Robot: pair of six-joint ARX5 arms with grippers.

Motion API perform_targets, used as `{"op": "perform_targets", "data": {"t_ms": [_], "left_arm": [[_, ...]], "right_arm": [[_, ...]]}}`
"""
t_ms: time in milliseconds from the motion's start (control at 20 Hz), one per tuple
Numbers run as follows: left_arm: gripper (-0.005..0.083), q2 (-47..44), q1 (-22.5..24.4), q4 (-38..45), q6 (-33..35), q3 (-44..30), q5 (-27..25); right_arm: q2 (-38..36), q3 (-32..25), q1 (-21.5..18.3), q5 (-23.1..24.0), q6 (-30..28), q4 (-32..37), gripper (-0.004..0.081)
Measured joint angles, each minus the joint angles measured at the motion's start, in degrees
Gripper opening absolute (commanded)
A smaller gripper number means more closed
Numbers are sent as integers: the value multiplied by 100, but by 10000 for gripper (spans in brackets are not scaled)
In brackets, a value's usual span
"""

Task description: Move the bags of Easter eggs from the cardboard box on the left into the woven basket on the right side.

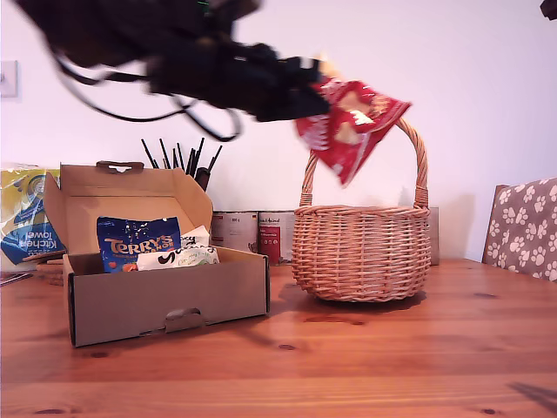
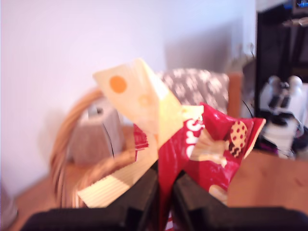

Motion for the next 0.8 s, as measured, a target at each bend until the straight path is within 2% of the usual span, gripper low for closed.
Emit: {"op": "perform_targets", "data": {"t_ms": [350,550,600,650,700,750,800], "left_arm": [[-19,1266,44,-90,144,1499,-216],[-17,1738,66,-577,214,1753,-284],[8,1790,66,-645,271,1753,-306],[80,1816,66,-699,289,1753,-358],[220,1821,66,-710,291,1753,-389],[415,1821,66,-699,291,1755,-404],[573,1821,66,-702,291,1775,-409]], "right_arm": [[-136,0,0,-15,28,13,-11],[-133,0,0,-17,28,136,-11],[-133,0,0,-17,28,131,-11],[-133,0,0,-17,28,133,-11],[-133,0,0,-17,28,133,-11],[-133,0,0,-17,28,133,-11],[-133,0,0,-20,28,133,-11]]}}
